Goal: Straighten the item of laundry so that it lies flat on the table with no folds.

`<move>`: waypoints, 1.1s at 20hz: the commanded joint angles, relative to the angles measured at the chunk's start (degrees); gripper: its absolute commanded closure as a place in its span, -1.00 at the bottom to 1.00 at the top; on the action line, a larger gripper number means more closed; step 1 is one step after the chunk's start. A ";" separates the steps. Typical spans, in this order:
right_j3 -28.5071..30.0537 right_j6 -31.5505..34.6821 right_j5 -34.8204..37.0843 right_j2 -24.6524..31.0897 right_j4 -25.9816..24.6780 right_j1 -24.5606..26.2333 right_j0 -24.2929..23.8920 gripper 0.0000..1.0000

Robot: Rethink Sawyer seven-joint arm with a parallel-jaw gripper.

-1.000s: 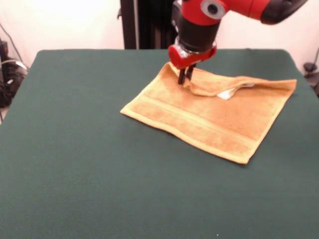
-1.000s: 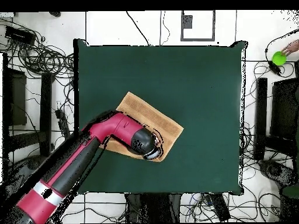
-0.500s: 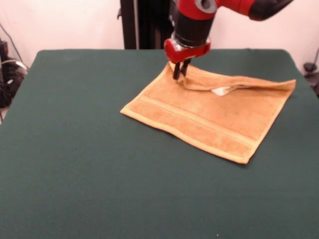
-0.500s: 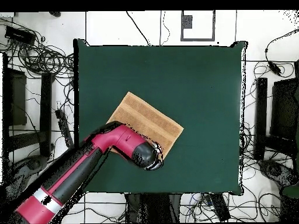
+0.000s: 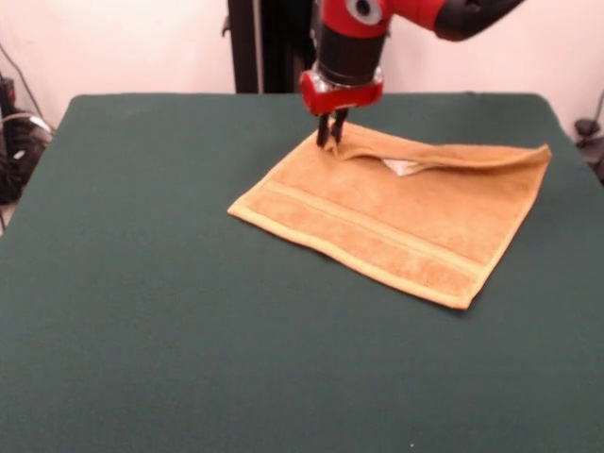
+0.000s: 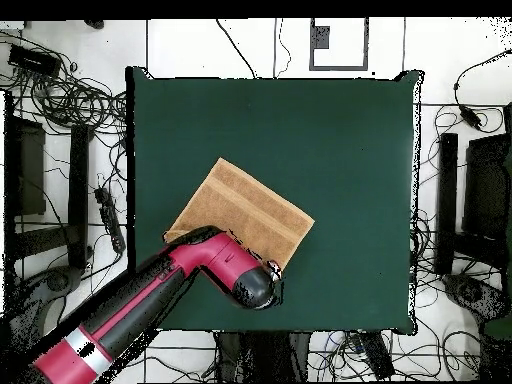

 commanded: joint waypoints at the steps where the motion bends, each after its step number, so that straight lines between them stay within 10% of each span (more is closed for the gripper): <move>1: 5.76 -2.55 2.98 12.87 2.34 -2.03 3.74 1.00; 22: 8.77 3.82 8.31 17.56 0.87 -4.40 10.07 1.00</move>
